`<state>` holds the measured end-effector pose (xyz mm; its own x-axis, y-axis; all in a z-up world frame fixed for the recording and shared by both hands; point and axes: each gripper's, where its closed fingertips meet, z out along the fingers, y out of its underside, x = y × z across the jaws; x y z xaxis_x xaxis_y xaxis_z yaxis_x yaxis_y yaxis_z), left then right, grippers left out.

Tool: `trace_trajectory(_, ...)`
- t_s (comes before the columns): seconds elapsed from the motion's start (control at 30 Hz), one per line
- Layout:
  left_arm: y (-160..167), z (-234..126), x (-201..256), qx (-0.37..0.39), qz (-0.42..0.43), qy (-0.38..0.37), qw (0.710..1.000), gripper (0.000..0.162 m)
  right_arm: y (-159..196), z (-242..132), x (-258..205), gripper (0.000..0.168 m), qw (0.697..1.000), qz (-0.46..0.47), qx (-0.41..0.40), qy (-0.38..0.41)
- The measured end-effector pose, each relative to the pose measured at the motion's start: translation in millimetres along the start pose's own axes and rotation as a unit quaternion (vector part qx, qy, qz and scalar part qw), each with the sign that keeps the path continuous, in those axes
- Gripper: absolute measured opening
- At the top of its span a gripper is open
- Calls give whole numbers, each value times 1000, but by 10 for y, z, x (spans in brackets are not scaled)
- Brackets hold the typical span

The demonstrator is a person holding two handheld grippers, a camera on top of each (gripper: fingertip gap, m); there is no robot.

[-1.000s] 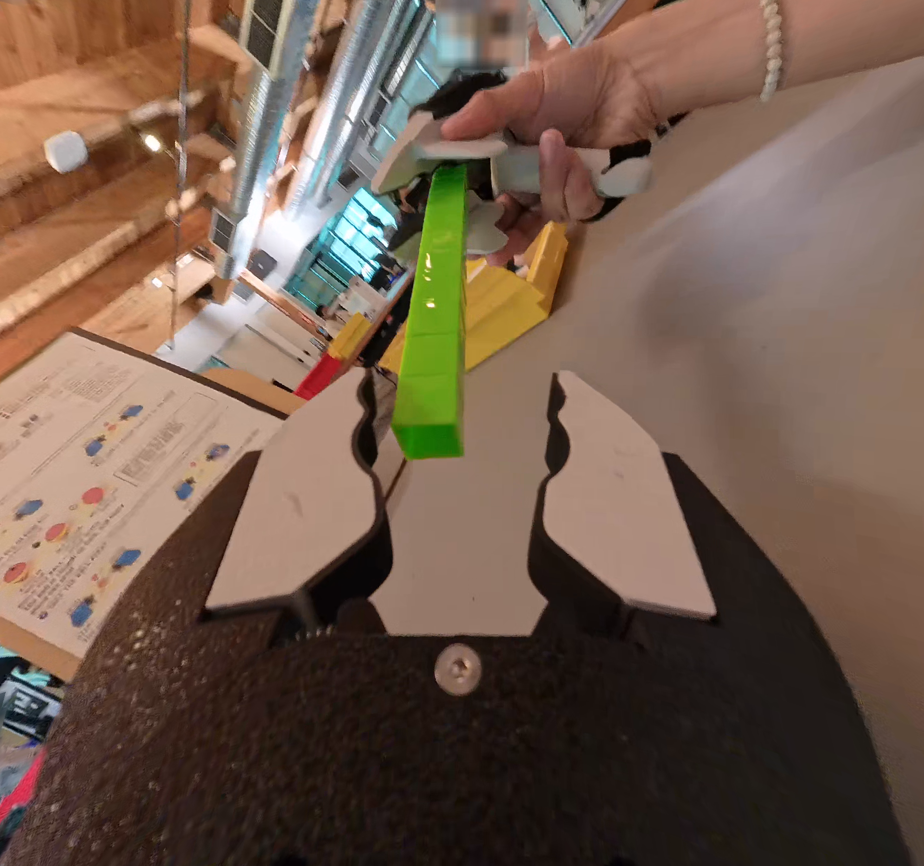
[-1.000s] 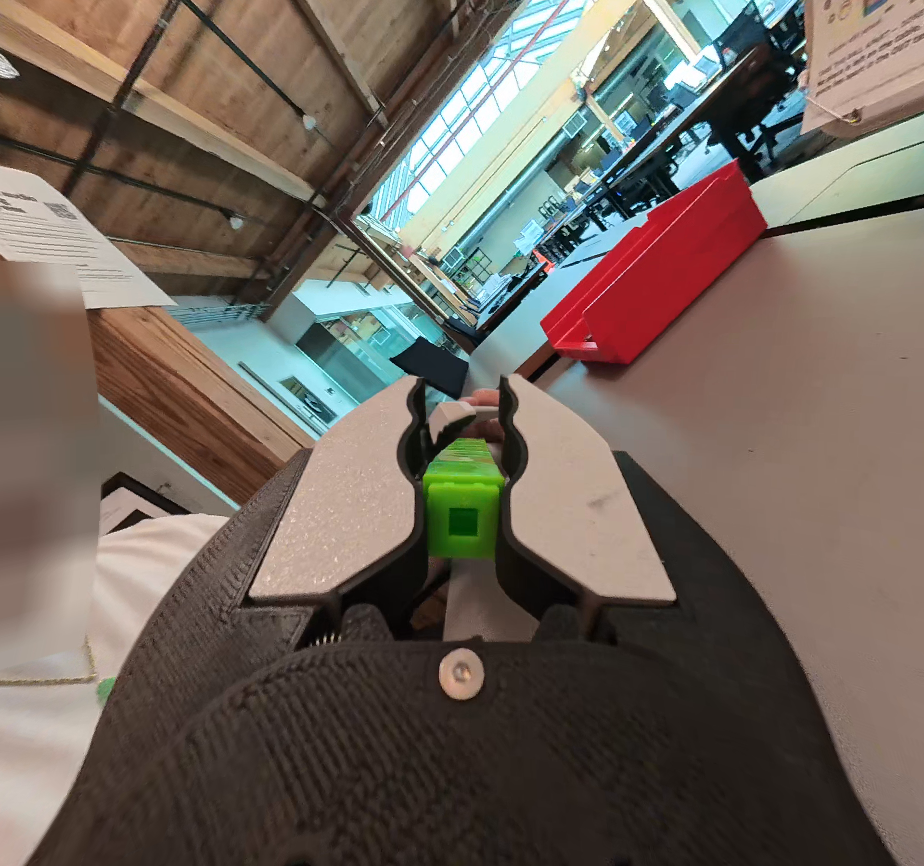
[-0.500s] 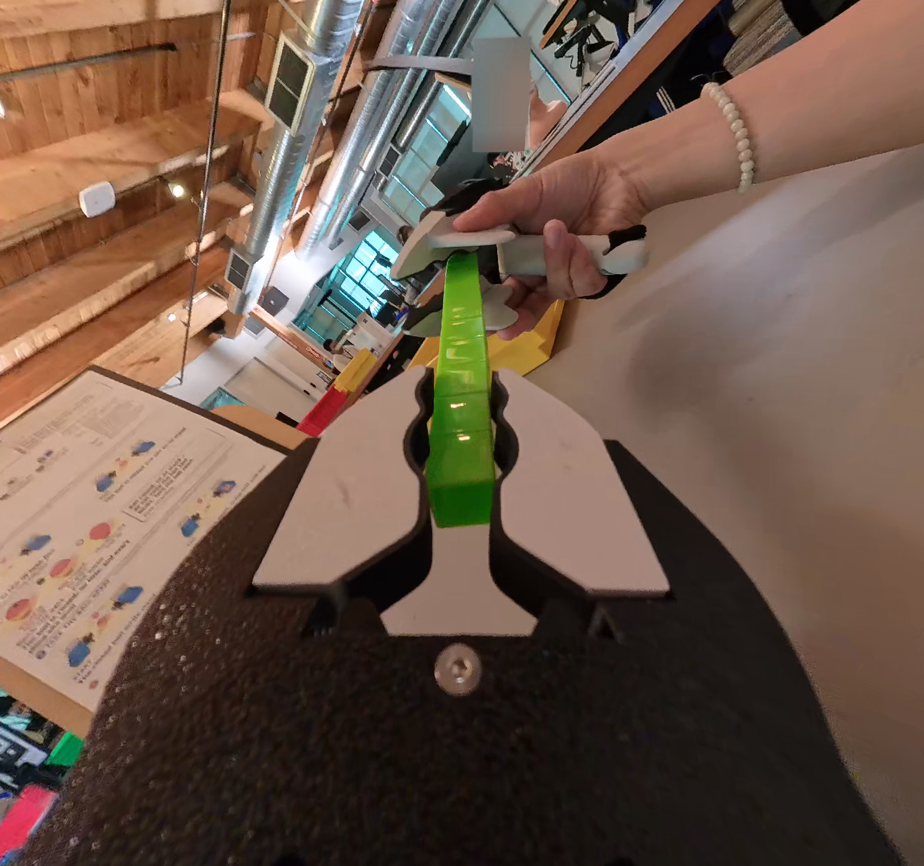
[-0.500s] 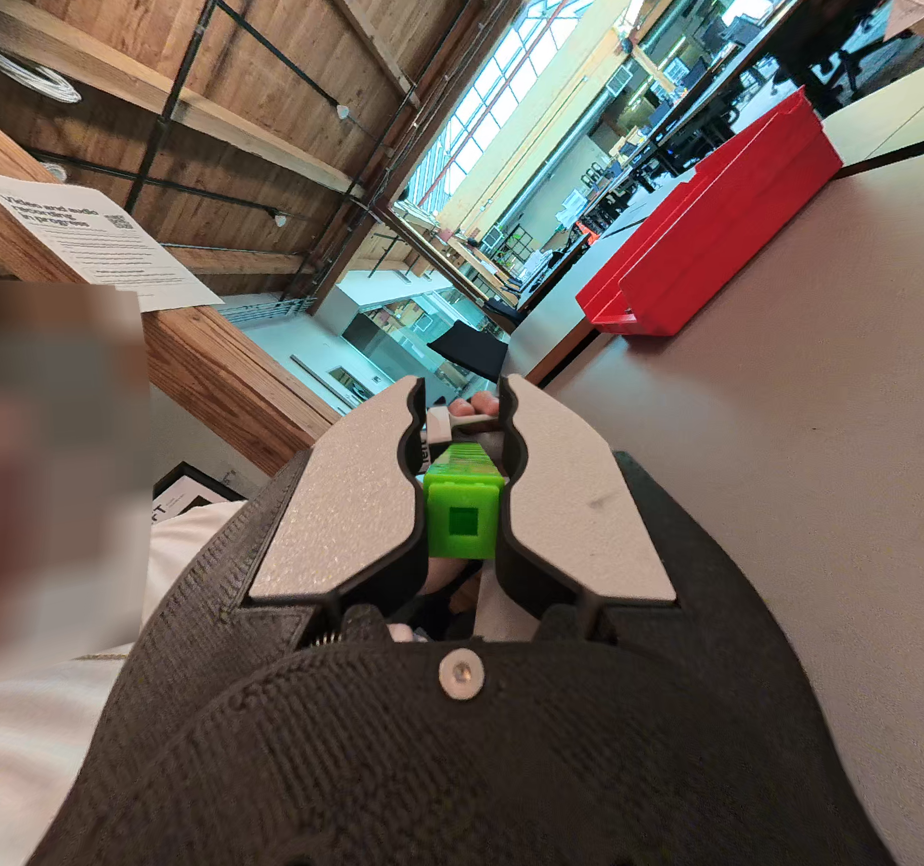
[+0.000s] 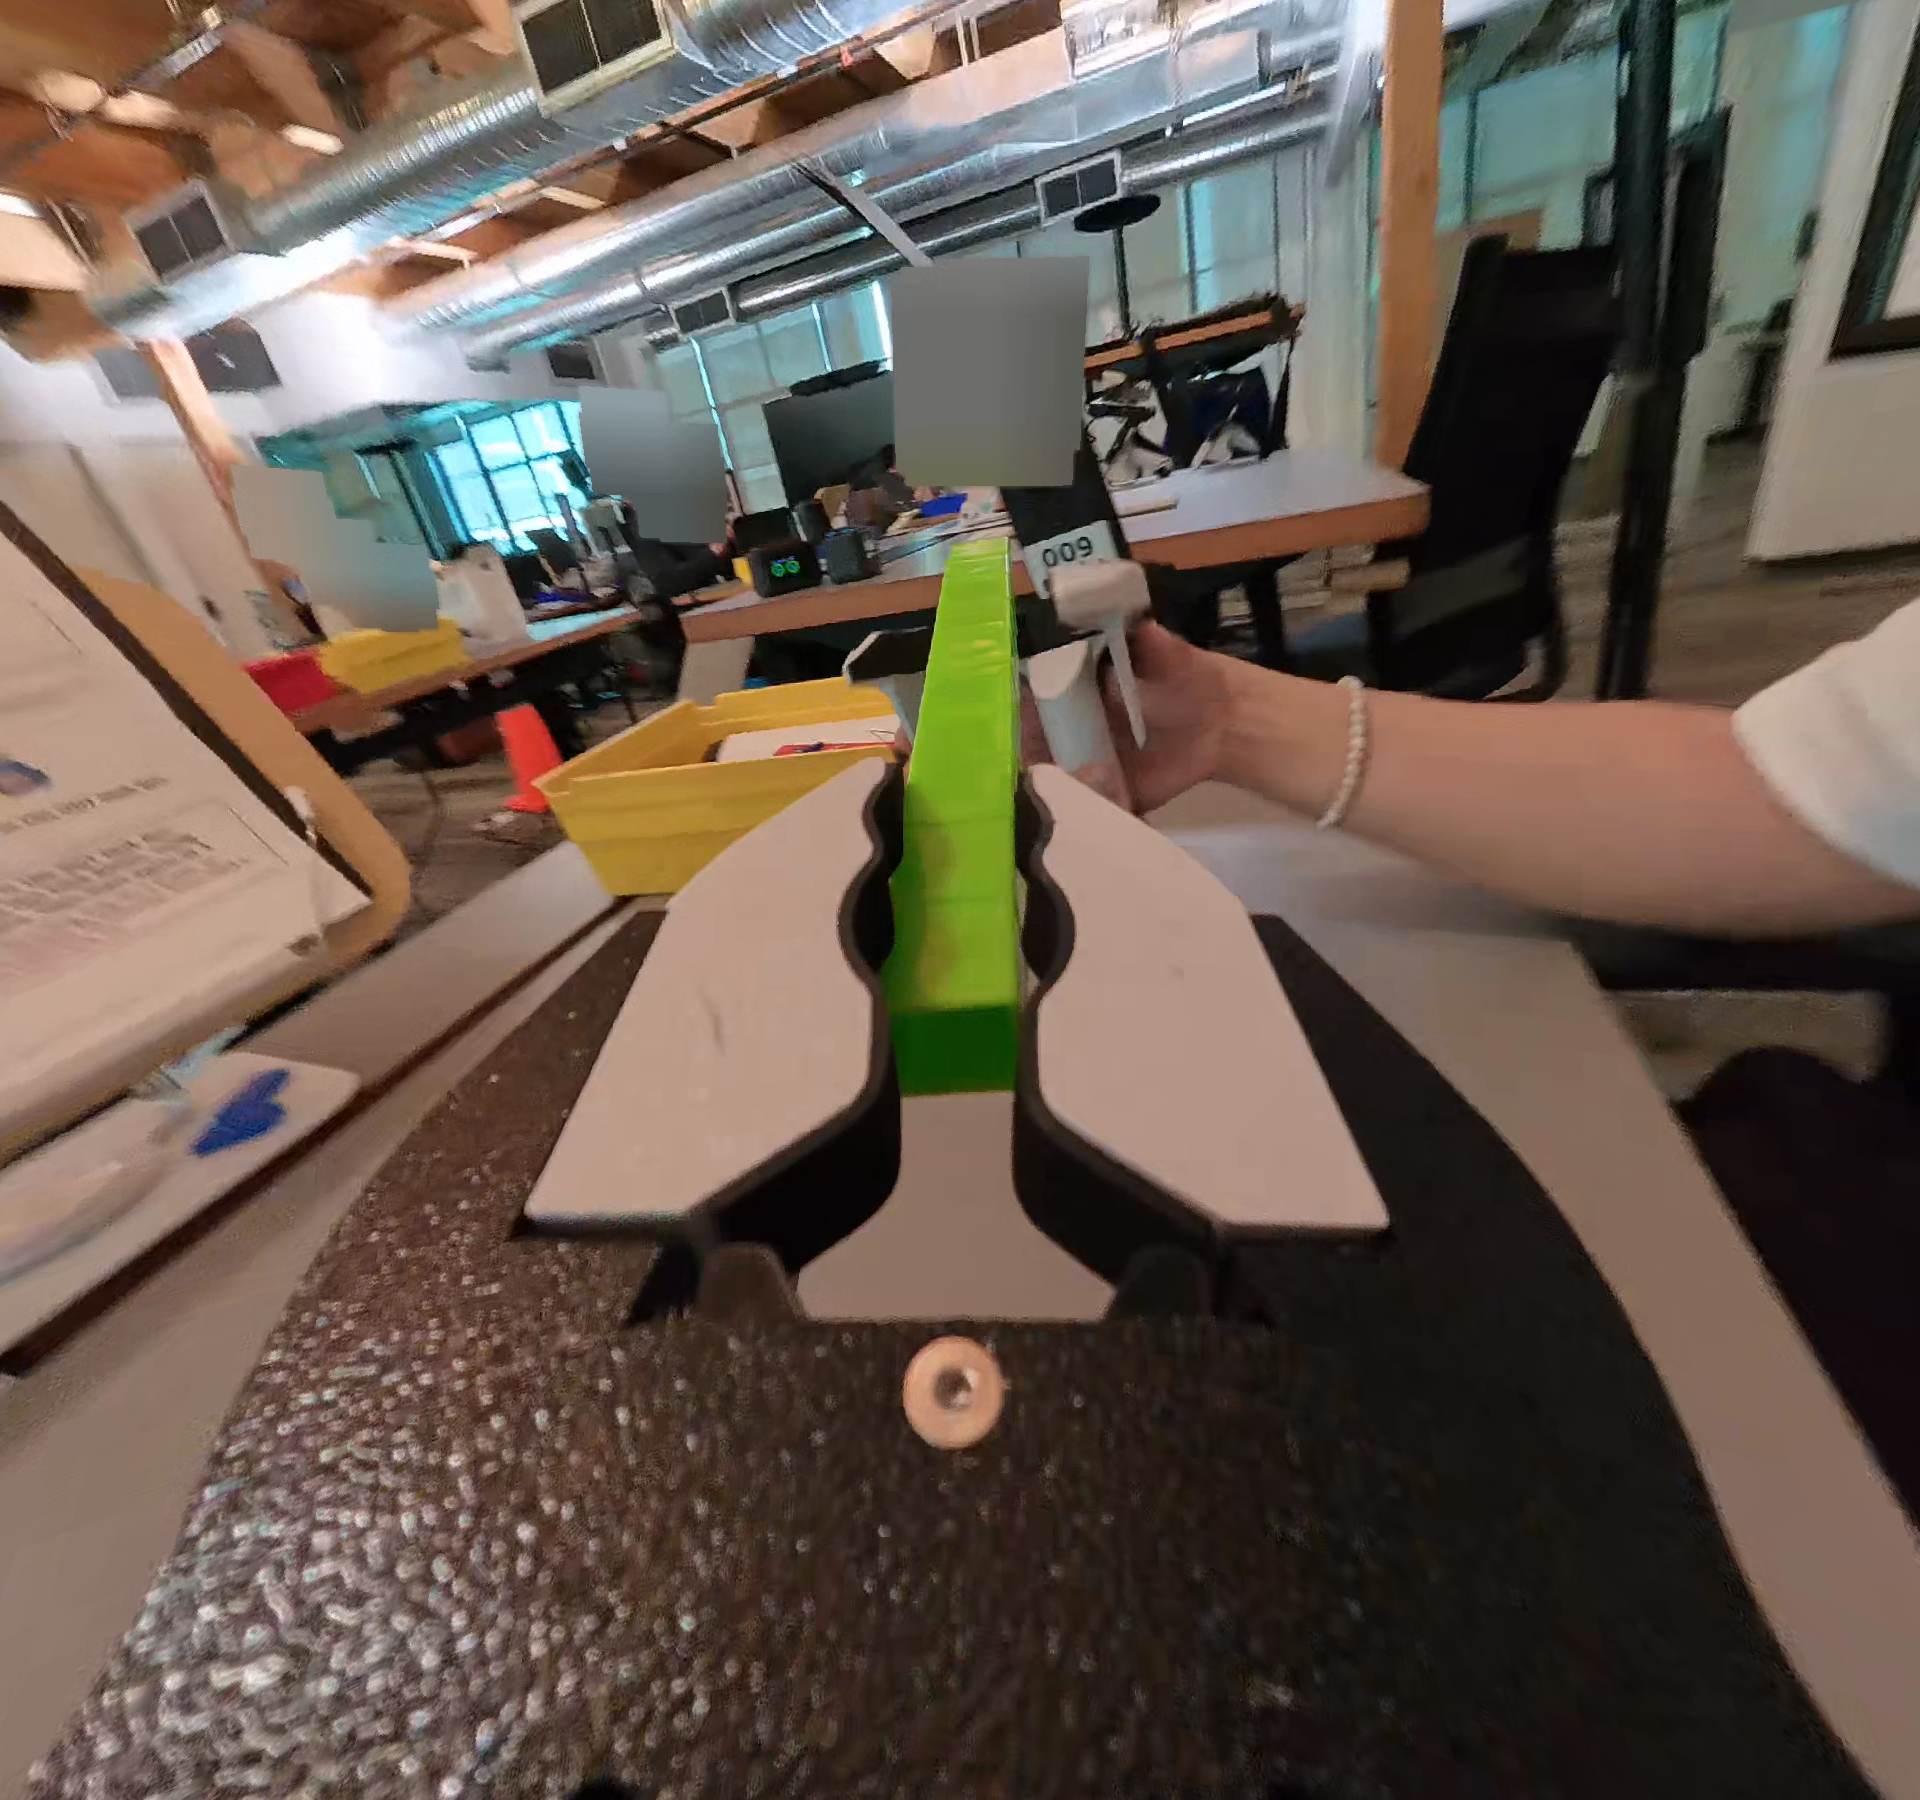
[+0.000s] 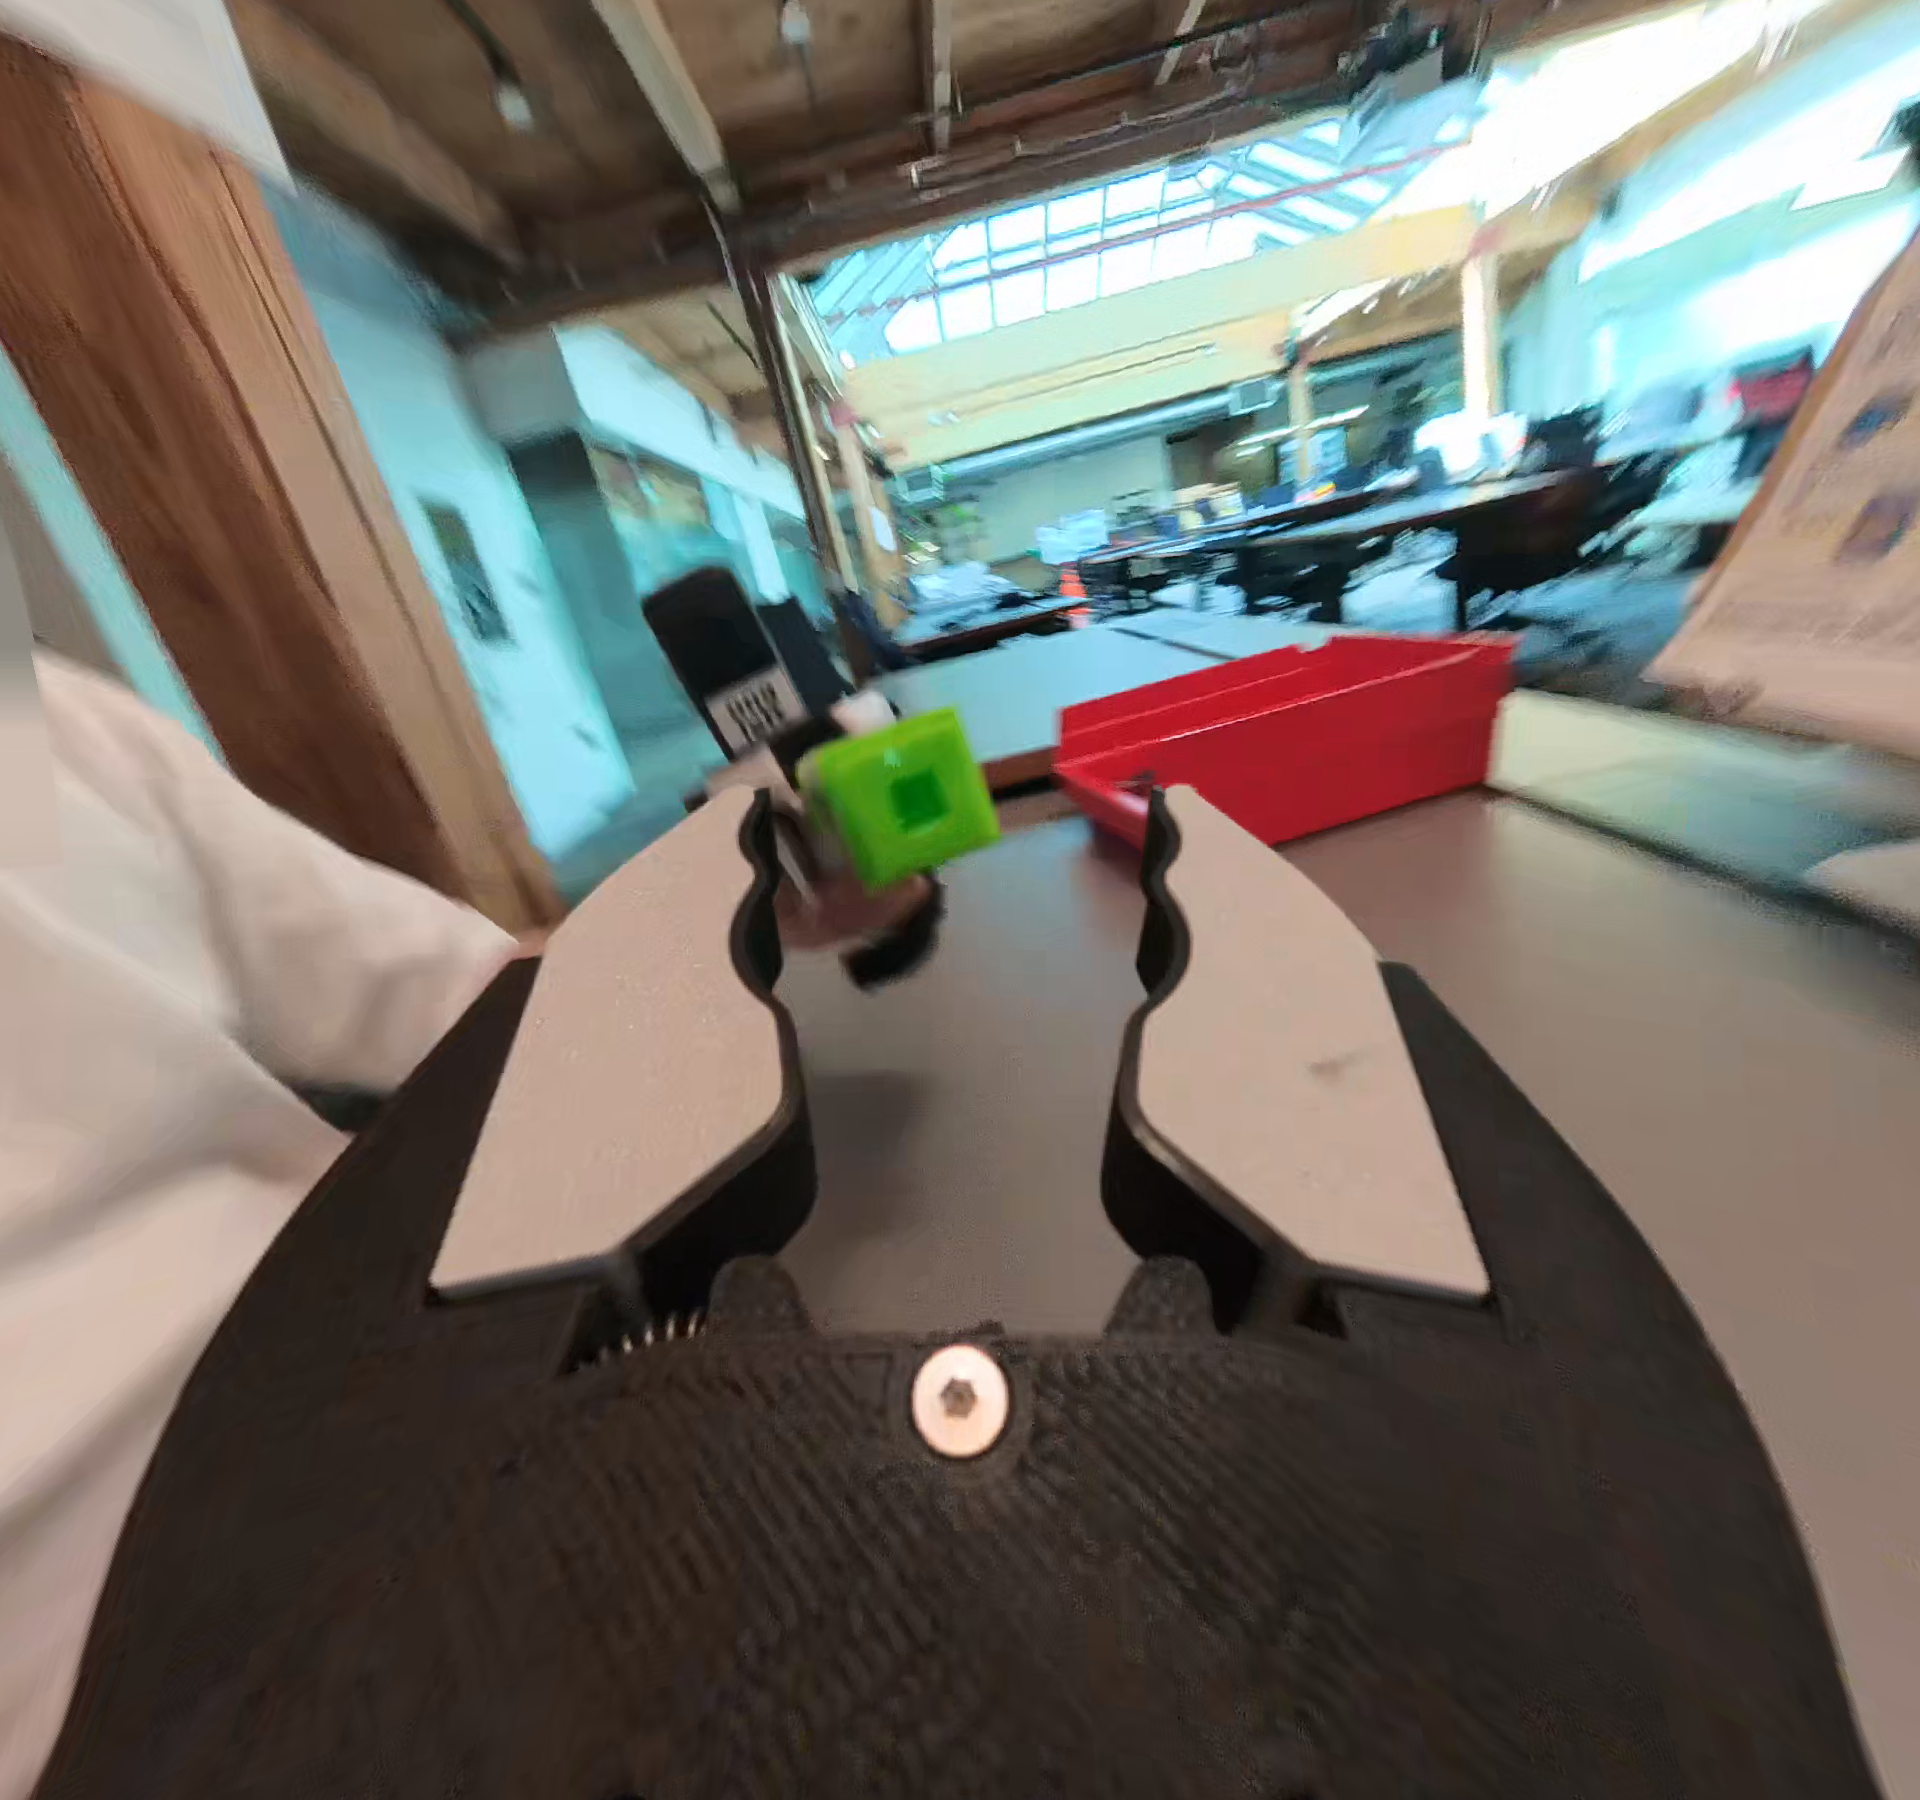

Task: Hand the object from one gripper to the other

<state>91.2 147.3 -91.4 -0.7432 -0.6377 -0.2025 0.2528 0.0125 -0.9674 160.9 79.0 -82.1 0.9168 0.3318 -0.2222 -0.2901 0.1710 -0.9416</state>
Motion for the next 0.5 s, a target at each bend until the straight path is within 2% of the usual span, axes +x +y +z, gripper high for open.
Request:
trace_trajectory(0.03,-11,-28,-15,-4,-27,11,1000,20,18,-18,-30,69,998,-68,-14,10)
trace_trajectory(0.07,-3,-58,-16,-15,-55,27,998,4,39,-34,-52,69,992,-124,-30,19)
trace_trajectory(0.1,-24,-94,-43,-13,-77,31,996,0,68,-49,-64,69,984,-166,-52,27)
trace_trajectory(0.2,-56,-201,-80,-3,-162,70,984,0,126,-81,-91,66,958,-267,-94,40)
trace_trajectory(0.23,-14,-223,-105,-10,-167,68,983,0,154,-78,-96,63,955,-277,-100,42)
trace_trajectory(0.3,241,-251,-242,-57,-145,19,988,0,446,-105,38,55,944,-265,-189,51)
trace_trajectory(0.33,389,-260,-249,-90,-152,19,984,0,572,-125,97,53,941,-252,-218,52)
trace_trajectory(0.4,582,-262,-289,-138,-151,2,979,0,647,-110,108,53,951,-224,-208,39)
trace_trajectory(0.43,626,-266,-307,-149,-136,-5,979,4,628,-98,120,53,955,-221,-194,40)
trace_trajectory(0.5,713,-303,-259,-173,-122,14,977,27,623,-120,181,51,954,-218,-197,54)
